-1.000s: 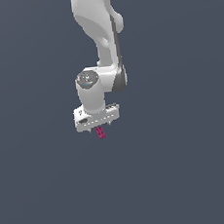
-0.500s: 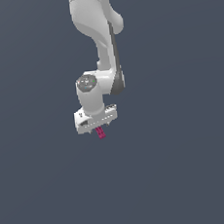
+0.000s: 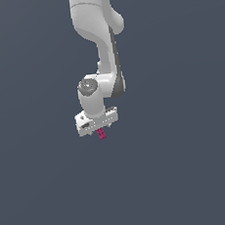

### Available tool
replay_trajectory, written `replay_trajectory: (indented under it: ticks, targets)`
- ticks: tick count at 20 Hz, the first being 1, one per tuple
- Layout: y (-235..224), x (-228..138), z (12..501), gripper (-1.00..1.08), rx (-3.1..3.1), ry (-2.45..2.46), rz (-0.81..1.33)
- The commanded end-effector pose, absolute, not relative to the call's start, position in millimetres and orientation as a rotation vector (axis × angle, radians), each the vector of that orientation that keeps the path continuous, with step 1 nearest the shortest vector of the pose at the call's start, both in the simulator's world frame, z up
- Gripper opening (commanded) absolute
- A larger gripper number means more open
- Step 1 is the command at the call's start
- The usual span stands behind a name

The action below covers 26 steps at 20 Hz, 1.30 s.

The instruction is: Pick up the object and move it to a goal position.

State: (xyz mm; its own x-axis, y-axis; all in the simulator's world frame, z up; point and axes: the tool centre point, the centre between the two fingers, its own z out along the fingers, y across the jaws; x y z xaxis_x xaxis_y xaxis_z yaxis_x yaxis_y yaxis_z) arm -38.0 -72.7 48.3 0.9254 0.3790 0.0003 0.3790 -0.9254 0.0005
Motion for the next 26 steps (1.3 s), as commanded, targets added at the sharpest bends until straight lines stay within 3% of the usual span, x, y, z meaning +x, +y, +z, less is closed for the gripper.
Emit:
replay_trajectory:
  ticks: [1, 10, 11, 26]
  targets:
    - [-72.4, -38.9, 36.1, 1.0, 3.082, 0.609, -0.001]
    - [-72.5, -38.3, 12.1, 1.0, 3.081, 0.612, 0.0]
    - [-72.5, -38.3, 12.1, -1.0, 3.081, 0.612, 0.0]
    - [-75.4, -40.2, 17.9, -1.0, 3.081, 0.611, 0.0]
